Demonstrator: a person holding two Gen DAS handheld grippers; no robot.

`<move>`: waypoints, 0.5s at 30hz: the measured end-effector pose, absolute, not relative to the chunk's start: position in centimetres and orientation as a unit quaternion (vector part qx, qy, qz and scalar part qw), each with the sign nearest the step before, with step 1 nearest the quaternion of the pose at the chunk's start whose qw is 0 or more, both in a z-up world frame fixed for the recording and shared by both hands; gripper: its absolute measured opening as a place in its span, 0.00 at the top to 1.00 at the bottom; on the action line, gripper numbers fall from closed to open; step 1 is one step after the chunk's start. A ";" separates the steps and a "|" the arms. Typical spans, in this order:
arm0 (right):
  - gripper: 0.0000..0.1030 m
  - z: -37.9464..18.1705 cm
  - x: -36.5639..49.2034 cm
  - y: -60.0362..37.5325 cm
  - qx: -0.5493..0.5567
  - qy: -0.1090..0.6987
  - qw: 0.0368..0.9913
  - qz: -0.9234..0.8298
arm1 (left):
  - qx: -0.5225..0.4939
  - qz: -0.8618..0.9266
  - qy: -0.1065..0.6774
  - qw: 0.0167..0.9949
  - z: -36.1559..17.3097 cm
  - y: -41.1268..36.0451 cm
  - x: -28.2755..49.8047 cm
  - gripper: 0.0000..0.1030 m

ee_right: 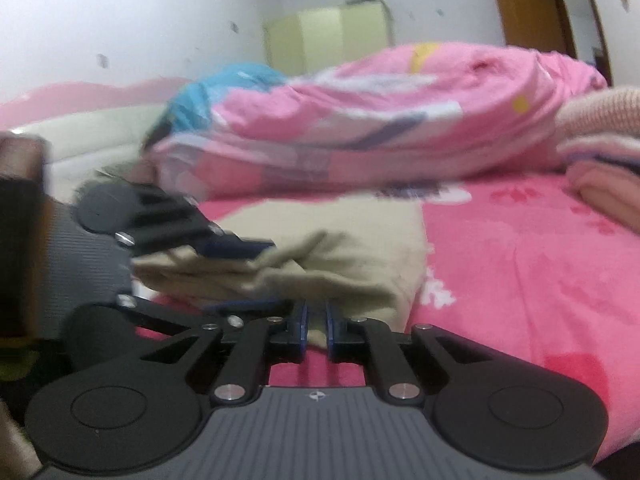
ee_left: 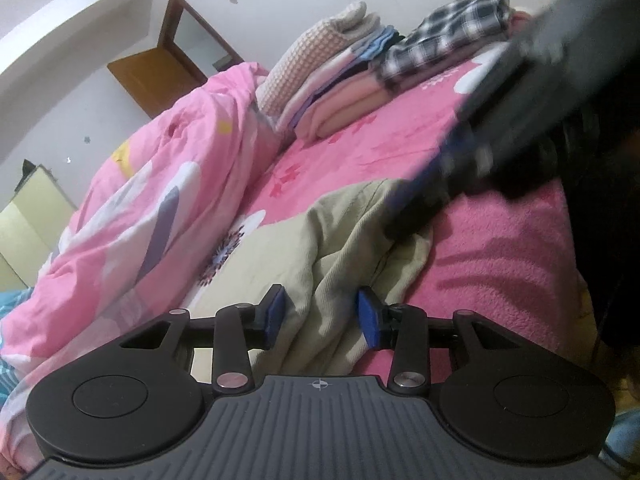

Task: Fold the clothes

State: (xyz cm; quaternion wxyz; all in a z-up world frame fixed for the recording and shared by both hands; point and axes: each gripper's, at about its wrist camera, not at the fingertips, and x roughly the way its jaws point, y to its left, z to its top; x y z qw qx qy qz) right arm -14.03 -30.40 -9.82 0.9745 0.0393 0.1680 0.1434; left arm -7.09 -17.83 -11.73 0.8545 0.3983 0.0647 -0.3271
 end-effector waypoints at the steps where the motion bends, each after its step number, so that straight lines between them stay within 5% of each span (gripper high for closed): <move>1: 0.91 -9.4 -13.8 -30.5 0.039 0.153 0.977 0.143 | 0.397 -0.326 0.065 0.856 -11.7 -17.8 -7.1 0.63; 6: 0.91 -8.1 -11.6 -30.2 0.043 0.088 0.984 0.148 | 0.391 -0.325 0.069 0.858 -11.5 -17.7 -7.1 0.63; 15: 0.90 -12.9 -9.3 -29.8 0.060 0.092 0.983 0.148 | 0.367 -0.338 0.086 0.862 -11.1 -16.6 -6.9 0.62</move>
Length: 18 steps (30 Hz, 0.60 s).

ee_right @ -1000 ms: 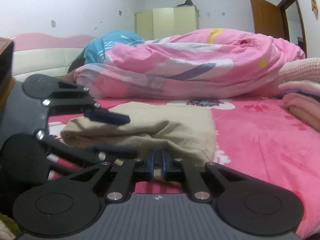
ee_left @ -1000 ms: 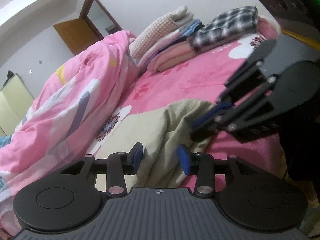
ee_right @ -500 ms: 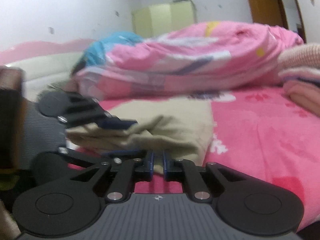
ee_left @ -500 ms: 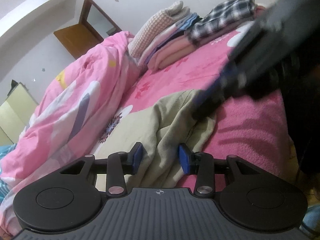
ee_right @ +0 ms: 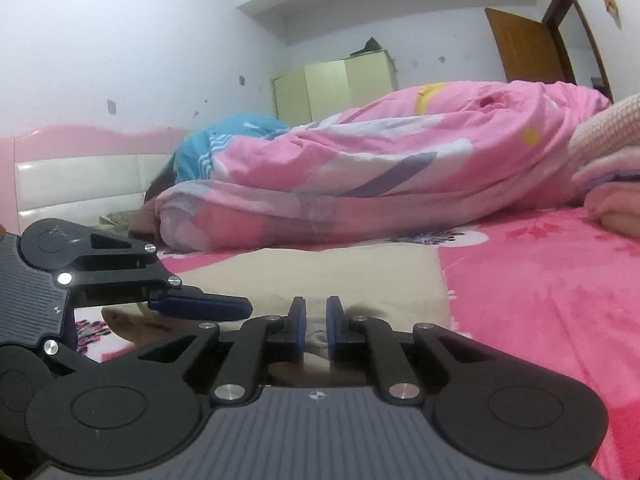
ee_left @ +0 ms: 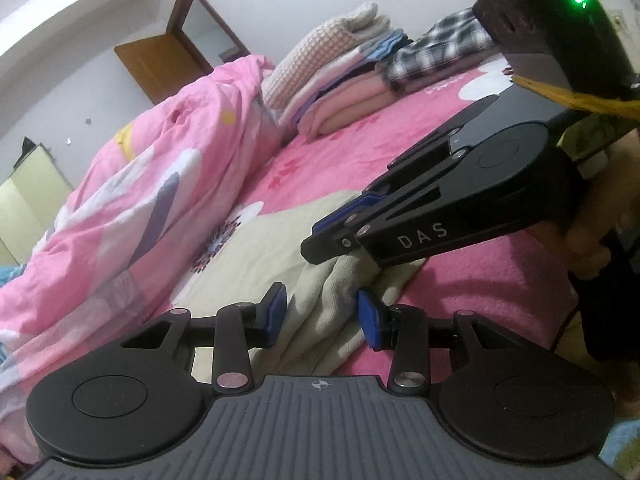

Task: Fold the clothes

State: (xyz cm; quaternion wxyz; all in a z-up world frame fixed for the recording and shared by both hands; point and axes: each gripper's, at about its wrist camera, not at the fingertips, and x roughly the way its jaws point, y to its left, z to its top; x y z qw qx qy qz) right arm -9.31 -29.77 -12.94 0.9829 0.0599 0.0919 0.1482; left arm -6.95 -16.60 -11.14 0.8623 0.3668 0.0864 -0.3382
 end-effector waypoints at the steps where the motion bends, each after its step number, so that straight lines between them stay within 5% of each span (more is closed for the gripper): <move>1: 0.90 -13.0 -9.4 -29.8 0.058 0.089 0.983 0.149 | 0.362 -0.341 0.089 0.863 -10.9 -16.3 -6.9 0.62; 12: 0.90 -13.6 -9.5 -29.9 0.059 0.078 0.984 0.149 | 0.209 -0.330 0.136 0.911 -5.5 -11.2 -5.0 0.61; 18: 0.90 -13.6 -9.6 -29.7 0.055 0.080 0.985 0.145 | 0.122 -0.301 0.239 0.915 -6.9 -10.4 -0.9 0.61</move>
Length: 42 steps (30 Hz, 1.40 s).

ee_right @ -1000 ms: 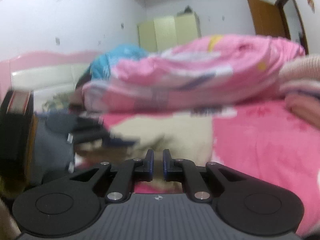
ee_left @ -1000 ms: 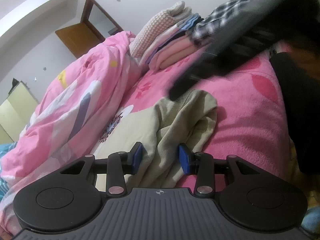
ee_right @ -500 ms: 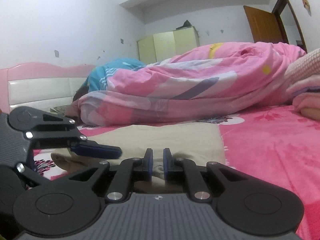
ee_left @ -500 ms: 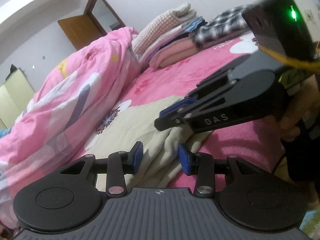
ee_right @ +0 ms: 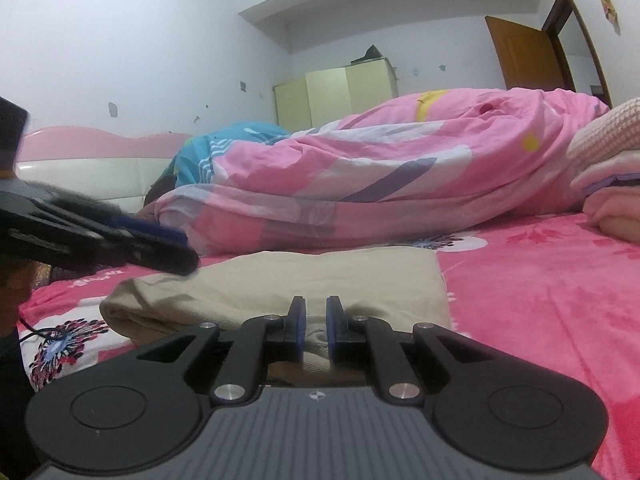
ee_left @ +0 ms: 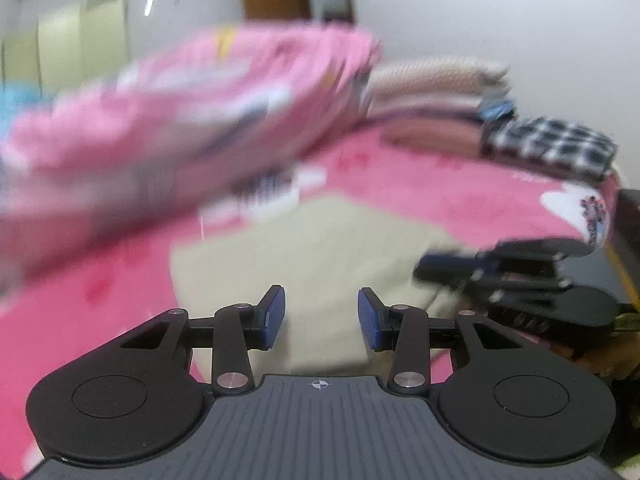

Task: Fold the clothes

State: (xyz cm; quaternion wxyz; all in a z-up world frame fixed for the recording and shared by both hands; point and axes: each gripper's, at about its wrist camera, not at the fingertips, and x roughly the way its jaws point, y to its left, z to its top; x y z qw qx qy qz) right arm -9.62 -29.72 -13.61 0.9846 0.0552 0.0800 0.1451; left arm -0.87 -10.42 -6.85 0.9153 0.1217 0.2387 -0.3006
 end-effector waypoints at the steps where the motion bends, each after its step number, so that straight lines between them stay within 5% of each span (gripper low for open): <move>1: 0.90 -13.6 -9.6 -29.7 0.054 0.080 0.985 0.145 | 0.109 -0.300 0.244 0.916 -7.1 -10.3 -0.7 0.60; 15: 0.80 -8.4 -8.9 -28.4 0.018 0.080 0.987 0.140 | 0.046 -0.287 0.273 0.917 -7.3 -9.5 0.0 0.58; 20: 0.78 -11.6 -6.0 -28.0 0.015 0.150 0.981 0.120 | 0.034 -0.283 0.281 0.916 -6.2 -9.1 0.2 0.58; 23: 0.78 -12.1 -5.9 -28.4 0.036 0.151 0.981 0.120 | 0.029 -0.271 0.281 0.920 -5.0 -8.8 0.8 0.49; 31: 0.78 -11.7 -5.7 -28.6 0.041 0.161 0.979 0.120 | -0.001 -0.217 0.360 0.907 -5.8 -9.4 5.9 0.46; 42: 0.77 -7.9 -2.7 -29.3 0.019 0.167 0.980 0.107 | 0.044 -0.202 0.366 0.907 -6.4 -11.2 5.5 0.34</move>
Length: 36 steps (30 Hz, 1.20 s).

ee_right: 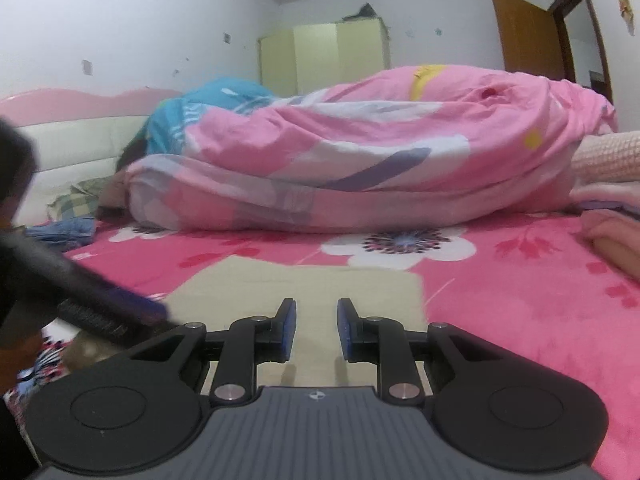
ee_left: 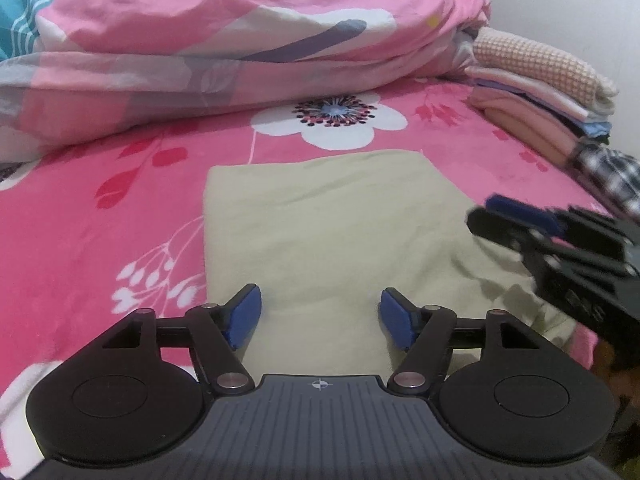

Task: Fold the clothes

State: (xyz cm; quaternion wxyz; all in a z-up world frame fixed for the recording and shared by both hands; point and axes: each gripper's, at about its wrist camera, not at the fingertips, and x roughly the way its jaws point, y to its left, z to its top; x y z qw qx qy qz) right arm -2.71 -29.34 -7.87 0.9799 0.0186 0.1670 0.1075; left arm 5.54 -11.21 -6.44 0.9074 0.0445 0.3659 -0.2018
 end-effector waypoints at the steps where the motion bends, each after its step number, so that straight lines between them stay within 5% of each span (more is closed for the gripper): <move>1: 0.77 -7.9 -2.0 -29.5 0.017 0.173 0.979 0.105 | 0.047 -0.200 0.367 0.907 -6.5 -11.3 5.5 0.33; 7: 0.77 -10.2 0.2 -29.7 0.004 0.221 0.970 0.102 | 0.061 -0.191 0.366 0.909 -6.6 -12.1 5.4 0.29; 36: 0.75 -11.1 0.1 -30.9 0.047 0.212 0.968 0.126 | 0.110 -0.136 0.371 0.912 -6.2 -14.6 4.9 0.23</move>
